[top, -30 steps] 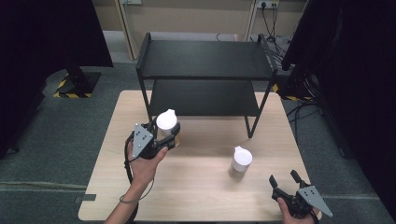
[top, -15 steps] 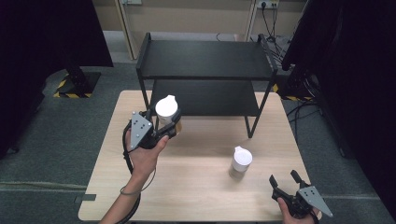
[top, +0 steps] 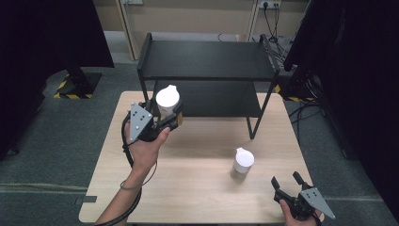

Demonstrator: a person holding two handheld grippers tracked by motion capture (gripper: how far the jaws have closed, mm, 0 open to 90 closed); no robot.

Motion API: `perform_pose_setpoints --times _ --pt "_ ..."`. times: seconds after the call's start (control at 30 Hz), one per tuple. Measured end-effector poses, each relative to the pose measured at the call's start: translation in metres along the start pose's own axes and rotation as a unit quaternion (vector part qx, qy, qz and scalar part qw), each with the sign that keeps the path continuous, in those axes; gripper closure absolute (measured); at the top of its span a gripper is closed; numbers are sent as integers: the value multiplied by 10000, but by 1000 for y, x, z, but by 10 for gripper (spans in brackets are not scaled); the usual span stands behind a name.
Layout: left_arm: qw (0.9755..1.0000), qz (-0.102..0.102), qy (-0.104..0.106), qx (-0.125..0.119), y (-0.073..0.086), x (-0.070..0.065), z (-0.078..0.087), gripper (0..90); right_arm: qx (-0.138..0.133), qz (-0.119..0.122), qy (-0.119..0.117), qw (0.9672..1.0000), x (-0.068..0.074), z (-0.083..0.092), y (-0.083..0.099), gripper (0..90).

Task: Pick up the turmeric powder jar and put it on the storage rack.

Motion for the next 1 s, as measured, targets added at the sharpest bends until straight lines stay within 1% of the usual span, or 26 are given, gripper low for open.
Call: perform_pose_setpoints --times 0.13,0.27,0.43,0.73,1.0 --pt "10000 -5 -38 -20 -6 2 -3 306 2 1 3 10000 0 0 0 136" --pt "9999 32 -131 -57 -13 6 -11 306 -4 -2 8 10000 0 0 0 136" --pt "9997 92 -192 -90 -20 10 -19 307 4 1 9 10000 0 0 0 136" --pt "9996 63 -254 -137 -33 14 -31 307 12 2 0 10000 0 0 0 136" --pt "9989 82 -361 -286 -47 20 -37 307 10 -11 -6 10000 -1 0 0 137"
Point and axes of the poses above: each handheld gripper's, and its own axes: z roughly backward along the jaws, y roughly out of its underside, x roughly to its left, the point moved 2 cm from there along -z, roughly forward along the jaws, and after that the axes turned 5 degrees about -z, right-handed, at the moved point
